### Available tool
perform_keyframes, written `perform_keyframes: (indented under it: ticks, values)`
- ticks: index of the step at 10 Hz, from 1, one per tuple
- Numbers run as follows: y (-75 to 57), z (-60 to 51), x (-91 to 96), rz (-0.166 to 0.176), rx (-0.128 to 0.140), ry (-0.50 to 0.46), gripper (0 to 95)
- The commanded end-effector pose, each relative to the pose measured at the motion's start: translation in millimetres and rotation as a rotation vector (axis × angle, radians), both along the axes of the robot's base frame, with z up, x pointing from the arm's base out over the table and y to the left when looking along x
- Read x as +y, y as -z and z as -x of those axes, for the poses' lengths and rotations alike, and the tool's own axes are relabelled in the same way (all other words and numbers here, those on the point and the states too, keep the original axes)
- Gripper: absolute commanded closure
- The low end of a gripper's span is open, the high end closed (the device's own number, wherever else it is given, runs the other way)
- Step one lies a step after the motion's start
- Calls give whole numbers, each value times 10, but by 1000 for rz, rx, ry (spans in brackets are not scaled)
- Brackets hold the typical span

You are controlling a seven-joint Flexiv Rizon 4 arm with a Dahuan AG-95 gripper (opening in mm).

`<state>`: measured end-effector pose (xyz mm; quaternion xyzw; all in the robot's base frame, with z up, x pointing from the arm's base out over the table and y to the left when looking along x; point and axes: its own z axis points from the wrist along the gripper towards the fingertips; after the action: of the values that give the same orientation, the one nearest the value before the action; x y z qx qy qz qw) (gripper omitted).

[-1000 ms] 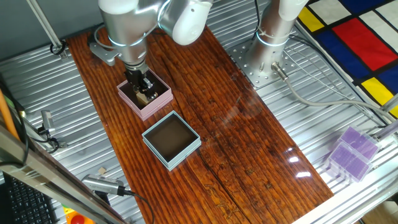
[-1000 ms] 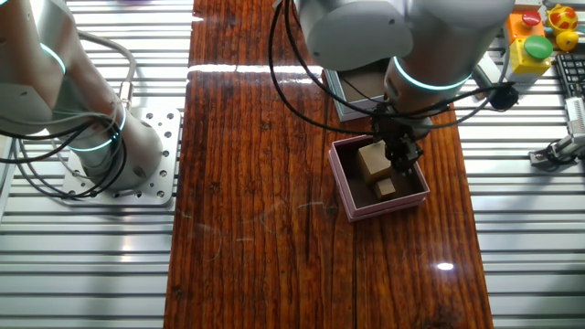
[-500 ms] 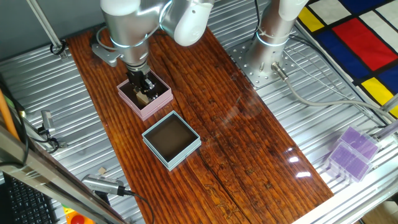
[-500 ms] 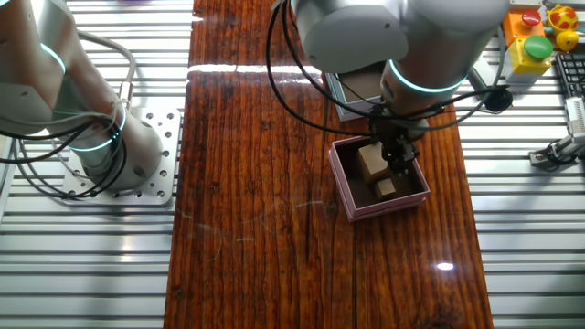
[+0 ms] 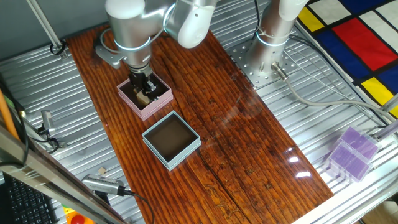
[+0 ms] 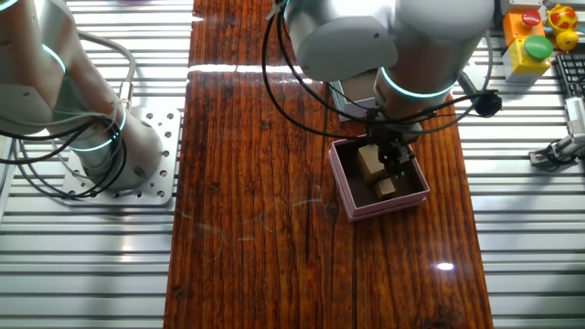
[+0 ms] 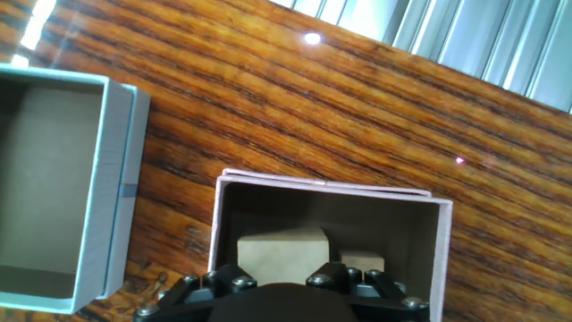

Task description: Move an object from one box to another

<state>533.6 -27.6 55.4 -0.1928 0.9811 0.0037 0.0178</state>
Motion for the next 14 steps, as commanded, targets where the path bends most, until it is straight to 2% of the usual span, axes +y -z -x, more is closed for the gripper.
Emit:
perform_keyframes:
  ticks: [1,2,3,5,7,9,10,11,12,14]
  values:
    - [-12,9,-6,4,-9,22,950]
    - [-27,9,-8,6,-9,27,950]
    - [-103,9,-15,6,-6,26,950]
    - [-434,22,-49,17,14,2,950]
    - [-666,39,-36,13,15,10,950]
    - [-1053,30,86,20,24,25,950]
    - [-1209,47,175,20,23,44,950]
    - [-1309,67,313,19,24,70,950]
    - [-1329,67,429,24,22,84,950]
    - [-1272,11,707,24,20,124,950]
